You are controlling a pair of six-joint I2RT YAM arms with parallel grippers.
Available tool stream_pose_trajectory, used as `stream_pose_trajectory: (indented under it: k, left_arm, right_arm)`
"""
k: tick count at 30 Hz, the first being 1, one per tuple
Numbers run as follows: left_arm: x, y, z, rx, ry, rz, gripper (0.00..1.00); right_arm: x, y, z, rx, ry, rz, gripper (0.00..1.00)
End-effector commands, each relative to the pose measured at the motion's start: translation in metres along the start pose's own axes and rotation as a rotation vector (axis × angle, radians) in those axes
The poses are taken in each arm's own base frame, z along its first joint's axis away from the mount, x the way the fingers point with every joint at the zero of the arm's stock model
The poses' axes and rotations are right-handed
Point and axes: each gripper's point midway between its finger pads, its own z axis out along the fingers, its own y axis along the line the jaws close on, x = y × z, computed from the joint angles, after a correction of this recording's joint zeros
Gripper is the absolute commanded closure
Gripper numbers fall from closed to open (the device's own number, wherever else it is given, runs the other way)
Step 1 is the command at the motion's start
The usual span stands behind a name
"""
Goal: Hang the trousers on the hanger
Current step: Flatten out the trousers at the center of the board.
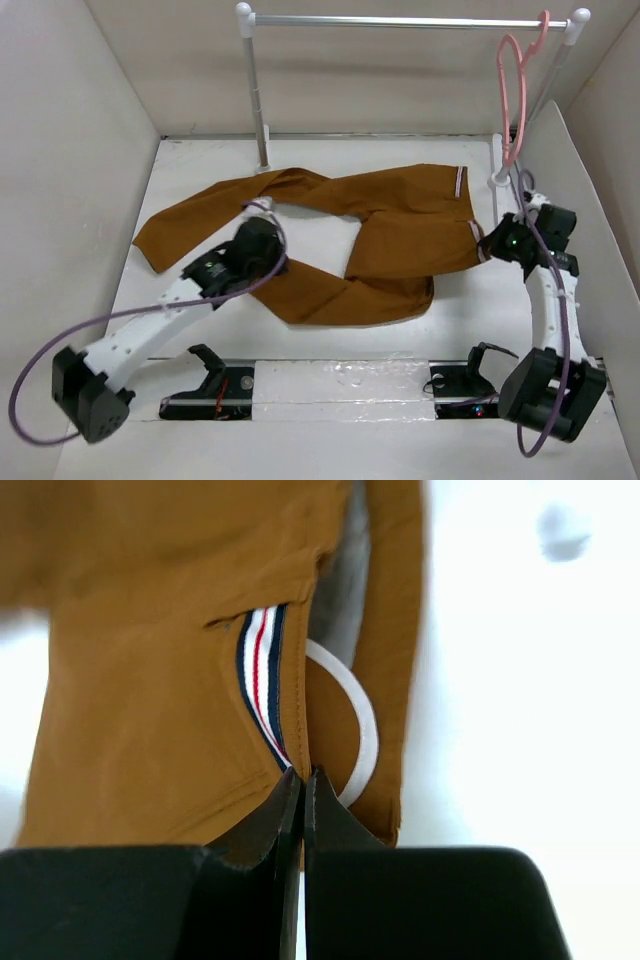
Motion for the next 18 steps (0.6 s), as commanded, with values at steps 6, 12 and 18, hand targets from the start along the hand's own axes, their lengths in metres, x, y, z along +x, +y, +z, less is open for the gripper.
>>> stream_pose_trajectory:
  k: [6, 12, 18]
  left_arm:
    - [-0.095, 0.127, -0.067, -0.323, -0.253, -0.309, 1.00]
    - [-0.176, 0.157, -0.137, -0.587, -0.531, -0.200, 1.00]
    - [-0.205, 0.163, -0.161, -0.672, -0.629, -0.219, 1.00]
  right_arm:
    - [-0.094, -0.079, -0.068, 0.428, -0.292, 0.169, 1.00]
    - [-0.079, -0.132, -0.093, 0.708, -0.127, 0.178, 1.00]
    - [-0.023, -0.161, -0.094, 0.816, 0.083, 0.236, 1.00]
